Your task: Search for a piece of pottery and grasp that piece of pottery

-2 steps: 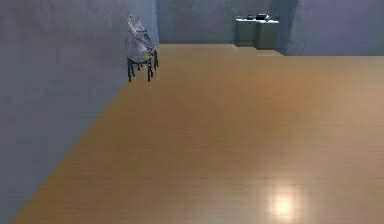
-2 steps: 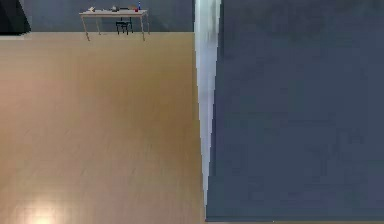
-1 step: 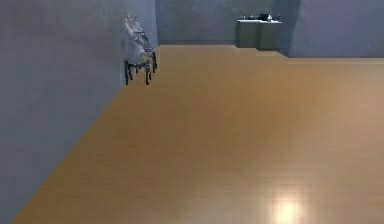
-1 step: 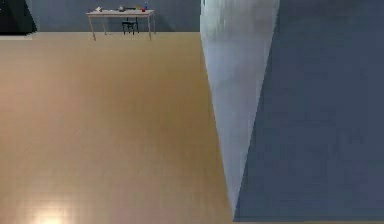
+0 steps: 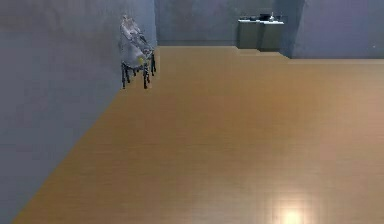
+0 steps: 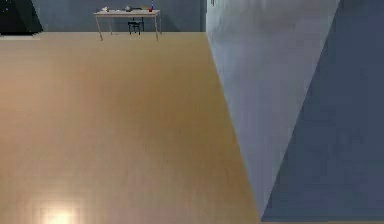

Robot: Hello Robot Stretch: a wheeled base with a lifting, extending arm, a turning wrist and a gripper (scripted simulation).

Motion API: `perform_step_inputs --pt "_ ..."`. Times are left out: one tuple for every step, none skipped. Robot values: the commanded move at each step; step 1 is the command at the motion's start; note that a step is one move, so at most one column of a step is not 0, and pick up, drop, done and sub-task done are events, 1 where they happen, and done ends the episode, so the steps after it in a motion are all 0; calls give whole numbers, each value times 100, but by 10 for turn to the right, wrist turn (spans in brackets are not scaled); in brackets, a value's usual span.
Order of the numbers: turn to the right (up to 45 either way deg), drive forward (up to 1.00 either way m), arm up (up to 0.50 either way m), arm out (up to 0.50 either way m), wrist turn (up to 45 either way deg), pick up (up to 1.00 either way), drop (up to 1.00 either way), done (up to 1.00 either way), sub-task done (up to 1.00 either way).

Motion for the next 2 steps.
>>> perform_step_inputs --pt "450 0 0 0 0 0 0 0 0" --pt "240 0 0 0 0 0 0 0 0"
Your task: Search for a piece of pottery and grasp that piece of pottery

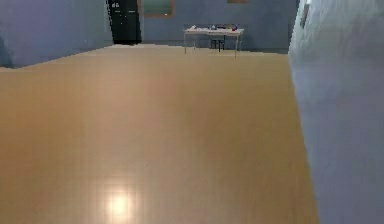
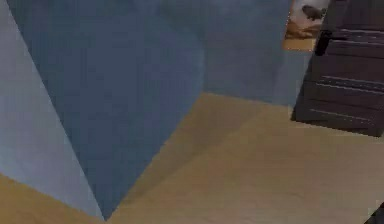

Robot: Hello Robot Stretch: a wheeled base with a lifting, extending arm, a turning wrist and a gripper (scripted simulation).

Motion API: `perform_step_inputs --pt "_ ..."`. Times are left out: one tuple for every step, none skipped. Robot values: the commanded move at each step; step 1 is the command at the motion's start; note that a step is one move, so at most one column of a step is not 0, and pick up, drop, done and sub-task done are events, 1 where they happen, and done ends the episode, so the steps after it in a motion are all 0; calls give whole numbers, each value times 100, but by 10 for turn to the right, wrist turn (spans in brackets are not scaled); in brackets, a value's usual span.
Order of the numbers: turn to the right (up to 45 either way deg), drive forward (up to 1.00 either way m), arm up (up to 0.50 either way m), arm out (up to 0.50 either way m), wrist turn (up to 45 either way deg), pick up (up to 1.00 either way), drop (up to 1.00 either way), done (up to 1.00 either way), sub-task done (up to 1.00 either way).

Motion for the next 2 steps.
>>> perform_step_inputs --pt "0 100 0 0 0 0 0 0 0" --pt "0 100 0 0 0 0 0 0 0"
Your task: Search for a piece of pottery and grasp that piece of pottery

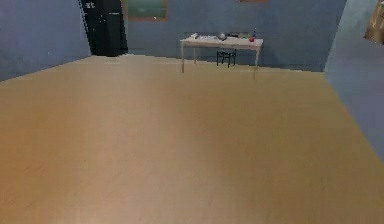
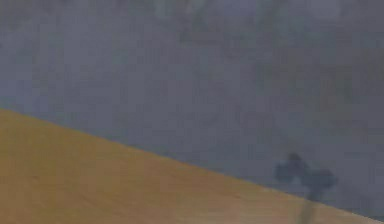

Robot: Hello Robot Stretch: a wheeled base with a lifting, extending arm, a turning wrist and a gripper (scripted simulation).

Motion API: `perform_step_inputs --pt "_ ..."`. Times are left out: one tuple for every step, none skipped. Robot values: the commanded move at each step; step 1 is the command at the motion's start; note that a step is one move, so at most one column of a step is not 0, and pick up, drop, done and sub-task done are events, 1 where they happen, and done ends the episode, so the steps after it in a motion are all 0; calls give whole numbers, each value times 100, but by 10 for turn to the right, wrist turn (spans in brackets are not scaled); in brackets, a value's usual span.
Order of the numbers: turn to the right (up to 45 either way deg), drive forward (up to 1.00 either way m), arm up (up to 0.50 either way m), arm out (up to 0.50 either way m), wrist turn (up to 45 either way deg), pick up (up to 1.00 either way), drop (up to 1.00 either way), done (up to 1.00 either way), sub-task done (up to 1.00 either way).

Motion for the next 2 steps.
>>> perform_step_inputs --pt "0 100 0 0 0 0 0 0 0" --pt "30 0 0 0 0 0 0 0 0"
